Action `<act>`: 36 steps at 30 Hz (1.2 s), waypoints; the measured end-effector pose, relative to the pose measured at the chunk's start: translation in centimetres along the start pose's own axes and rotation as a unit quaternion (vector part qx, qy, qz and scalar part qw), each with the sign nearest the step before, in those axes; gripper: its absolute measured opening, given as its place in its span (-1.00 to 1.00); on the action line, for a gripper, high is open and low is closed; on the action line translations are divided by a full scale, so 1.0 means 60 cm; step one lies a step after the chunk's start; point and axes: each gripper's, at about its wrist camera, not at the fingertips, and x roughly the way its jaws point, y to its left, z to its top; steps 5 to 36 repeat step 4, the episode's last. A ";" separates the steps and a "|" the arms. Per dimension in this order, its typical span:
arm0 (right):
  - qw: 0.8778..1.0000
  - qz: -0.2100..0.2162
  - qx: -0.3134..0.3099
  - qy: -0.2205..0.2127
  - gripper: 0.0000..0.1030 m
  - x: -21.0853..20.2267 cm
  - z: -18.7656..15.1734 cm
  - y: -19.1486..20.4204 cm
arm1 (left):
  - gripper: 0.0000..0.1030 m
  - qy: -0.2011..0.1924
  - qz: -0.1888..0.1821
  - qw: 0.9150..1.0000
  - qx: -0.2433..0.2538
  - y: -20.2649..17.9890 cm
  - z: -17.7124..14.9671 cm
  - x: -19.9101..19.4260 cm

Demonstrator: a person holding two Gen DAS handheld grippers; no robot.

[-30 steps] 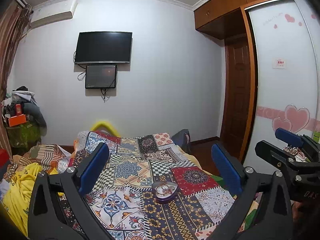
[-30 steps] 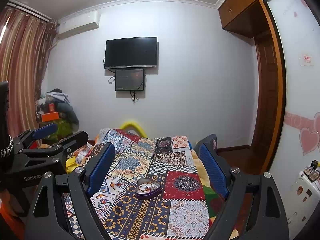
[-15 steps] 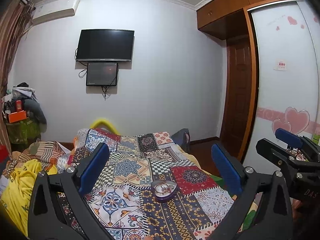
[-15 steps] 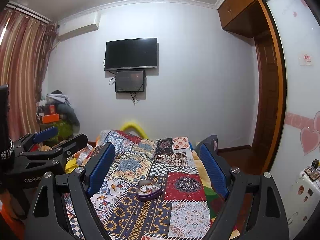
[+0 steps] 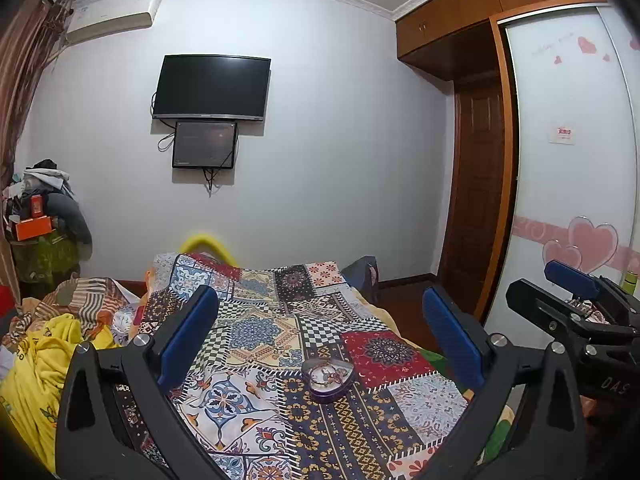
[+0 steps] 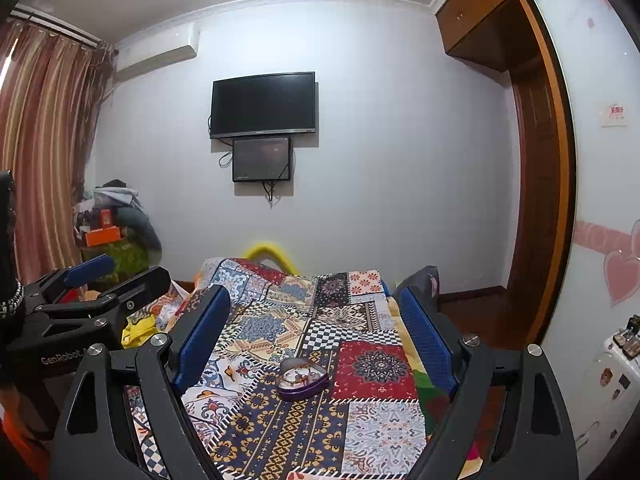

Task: Organize jewelry

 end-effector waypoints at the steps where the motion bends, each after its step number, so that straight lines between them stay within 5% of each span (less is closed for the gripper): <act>1: 1.000 0.000 0.000 0.000 0.64 0.001 -0.001 0.000 | 0.99 0.000 0.001 1.000 0.000 0.001 0.000 0.002; 36: 1.000 0.002 0.000 0.003 0.64 0.005 -0.002 0.000 | 0.99 0.006 0.002 1.000 -0.002 0.005 -0.002 0.008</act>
